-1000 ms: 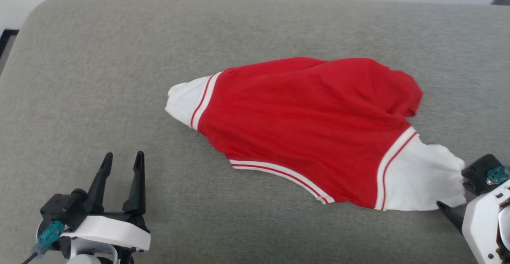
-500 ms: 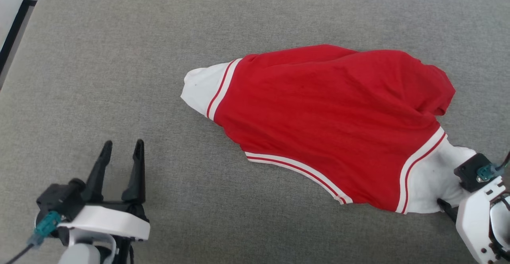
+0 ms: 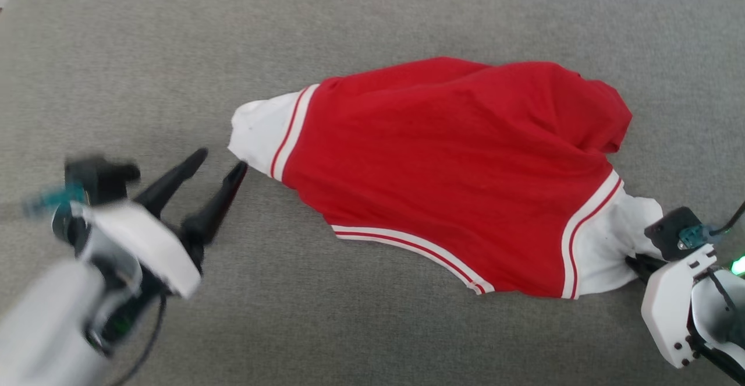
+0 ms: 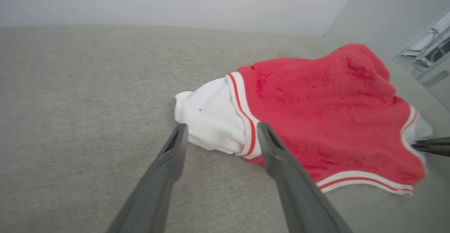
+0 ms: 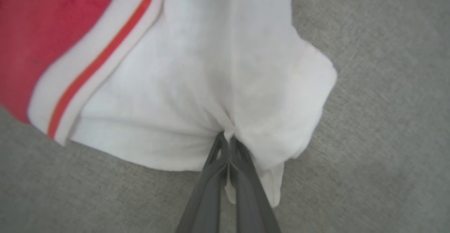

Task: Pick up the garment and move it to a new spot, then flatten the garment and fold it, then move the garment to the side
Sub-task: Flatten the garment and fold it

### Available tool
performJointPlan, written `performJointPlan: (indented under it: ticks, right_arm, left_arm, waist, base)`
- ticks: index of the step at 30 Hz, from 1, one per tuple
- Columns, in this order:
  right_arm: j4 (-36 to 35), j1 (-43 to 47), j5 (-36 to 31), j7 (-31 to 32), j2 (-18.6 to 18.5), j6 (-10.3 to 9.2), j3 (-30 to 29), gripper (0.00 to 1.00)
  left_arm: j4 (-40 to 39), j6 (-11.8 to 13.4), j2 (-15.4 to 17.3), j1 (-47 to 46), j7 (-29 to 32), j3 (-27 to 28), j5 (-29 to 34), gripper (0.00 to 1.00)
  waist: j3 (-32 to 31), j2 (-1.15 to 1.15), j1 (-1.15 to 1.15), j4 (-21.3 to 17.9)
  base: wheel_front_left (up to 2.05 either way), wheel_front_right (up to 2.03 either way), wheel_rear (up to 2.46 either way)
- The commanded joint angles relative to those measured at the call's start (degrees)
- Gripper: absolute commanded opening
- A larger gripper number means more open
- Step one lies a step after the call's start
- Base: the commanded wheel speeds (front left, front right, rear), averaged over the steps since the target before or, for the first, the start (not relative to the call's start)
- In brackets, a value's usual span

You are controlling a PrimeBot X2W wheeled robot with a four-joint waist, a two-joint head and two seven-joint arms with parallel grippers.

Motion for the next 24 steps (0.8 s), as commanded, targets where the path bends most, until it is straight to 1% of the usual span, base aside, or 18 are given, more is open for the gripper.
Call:
performJointPlan:
  ticks: [1, 2, 4, 6, 8, 10, 12, 13, 14, 15, 17, 18, 19, 20, 21, 22, 24]
  right_arm:
    - [3.13, 0.08, -1.27, 0.98, -0.43, -0.87, -0.25, 0.00]
    - [2.89, -0.32, -1.49, 1.12, 0.00, -0.90, -0.20, 0.00]
    - [2.52, -1.31, -2.05, 1.33, 0.67, -0.91, -0.11, 0.00]
    - [2.32, -2.02, -2.45, 1.47, 1.31, -0.92, -0.06, 0.00]
    - [2.17, -2.94, -2.96, 1.58, 1.90, -0.95, 0.02, 0.00]
    - [2.14, -3.54, -3.45, 1.59, 2.49, -0.96, 0.04, 0.00]
    - [2.32, -4.04, -3.95, 1.60, 3.00, -0.97, 0.08, 0.00]
    - [2.38, -4.17, -4.17, 1.68, 3.22, -0.98, 0.18, 0.00]
    - [2.35, -4.47, -4.47, 1.61, 3.67, -1.03, 0.34, 0.00]
    - [2.38, -4.64, -4.64, 1.57, 3.82, -1.03, 0.41, 0.00]
    - [2.63, -5.04, -5.00, 1.57, 4.04, -1.04, 0.43, 0.00]
    - [2.71, -5.16, -5.02, 1.53, 4.13, -1.05, 0.44, 0.00]
    - [2.75, -5.30, -5.08, 1.56, 4.23, -1.05, 0.43, 0.00]
    - [2.77, -5.44, -5.27, 1.57, 4.43, -1.06, 0.43, 0.00]
    - [2.75, -5.54, -5.39, 1.59, 4.56, -1.06, 0.46, 0.00]
    - [2.67, -5.61, -5.40, 1.52, 4.78, -1.06, 0.39, 0.00]
    - [2.63, -5.66, -5.35, 1.08, 5.10, -1.06, 0.08, 0.00]
  left_arm:
    - [-0.39, 0.07, 0.81, -1.79, 1.35, -0.49, -2.41, 1.00]
    - [-0.75, 0.09, 2.42, -3.75, 5.20, -2.12, -7.76, 1.00]
    - [-1.34, 0.09, 5.48, -7.78, 12.16, -4.90, -15.52, 1.00]
    - [-0.33, 0.09, 6.97, -10.95, 18.66, -6.06, -23.57, 1.00]
    - [1.39, 0.09, 8.33, -14.03, 25.15, -6.90, -29.37, 1.00]
    - [3.15, 0.08, 8.20, -16.41, 30.50, -7.26, -34.57, 1.00]
    - [5.87, 0.08, 8.44, -17.95, 34.43, -7.55, -37.23, 1.00]
    - [6.83, 0.08, 8.74, -18.75, 35.98, -8.38, -36.79, 1.00]
    - [7.95, 0.06, 7.51, -19.66, 38.22, -8.74, -39.12, 1.00]
    - [8.40, 0.05, 7.01, -19.77, 39.25, -8.28, -40.44, 1.00]
    - [8.42, 0.06, 7.24, -20.11, 41.08, -7.86, -41.78, 1.00]
    - [8.32, 0.06, 7.28, -20.03, 41.51, -7.78, -41.97, 0.87]
    - [8.54, 0.05, 7.05, -19.80, 41.91, -7.62, -42.49, 0.58]
    - [8.57, 0.05, 6.82, -19.59, 42.42, -7.49, -42.81, 0.36]
    - [8.50, 0.05, 6.77, -19.53, 42.45, -7.23, -42.79, 0.11]
    - [8.62, 0.05, 6.67, -19.42, 42.25, -6.83, -42.92, 0.00]
    - [8.15, 0.05, 6.12, -18.90, 42.17, -6.15, -43.30, 0.00]
  waist:
    - [0.64, 0.00, 0.00, -0.46]
    - [1.13, 0.00, 0.00, -0.71]
    - [2.25, 0.00, 0.00, -1.15]
    - [3.35, 0.00, 0.00, -1.51]
    - [4.45, 0.00, 0.00, -1.90]
    - [5.42, 0.00, 0.00, -2.34]
    - [6.22, 0.00, 0.00, -2.74]
    - [6.59, 0.00, 0.00, -2.96]
    - [7.20, 0.00, 0.00, -3.38]
    - [7.46, 0.00, 0.00, -3.58]
    - [7.85, 0.00, 0.00, -3.83]
    - [8.02, 0.00, 0.00, -3.95]
    - [8.18, 0.00, 0.00, -4.03]
    - [8.23, 0.00, 0.00, -4.11]
    - [8.25, 0.00, 0.00, -4.18]
    - [8.27, 0.00, 0.00, -4.24]
    - [8.08, 0.00, 0.00, -4.27]
  base:
    - [0.00, 0.00, 0.00]
    - [0.00, 0.00, 0.00]
    - [0.00, 0.00, 0.00]
    - [0.00, 0.00, 0.00]
    - [0.00, 0.00, 0.00]
    - [0.00, 0.00, 0.00]
    - [0.00, 0.00, 0.00]
    - [0.00, 0.00, 0.00]
    - [0.00, 0.00, 0.00]
    - [0.00, 0.00, 0.00]
    - [0.00, 0.00, 0.00]
    - [0.00, 0.00, 0.00]
    - [0.00, 0.00, 0.00]
    - [0.00, 0.00, 0.00]
    - [0.00, 0.00, 0.00]
    - [0.00, 0.00, 0.00]
    - [0.00, 0.00, 0.00]
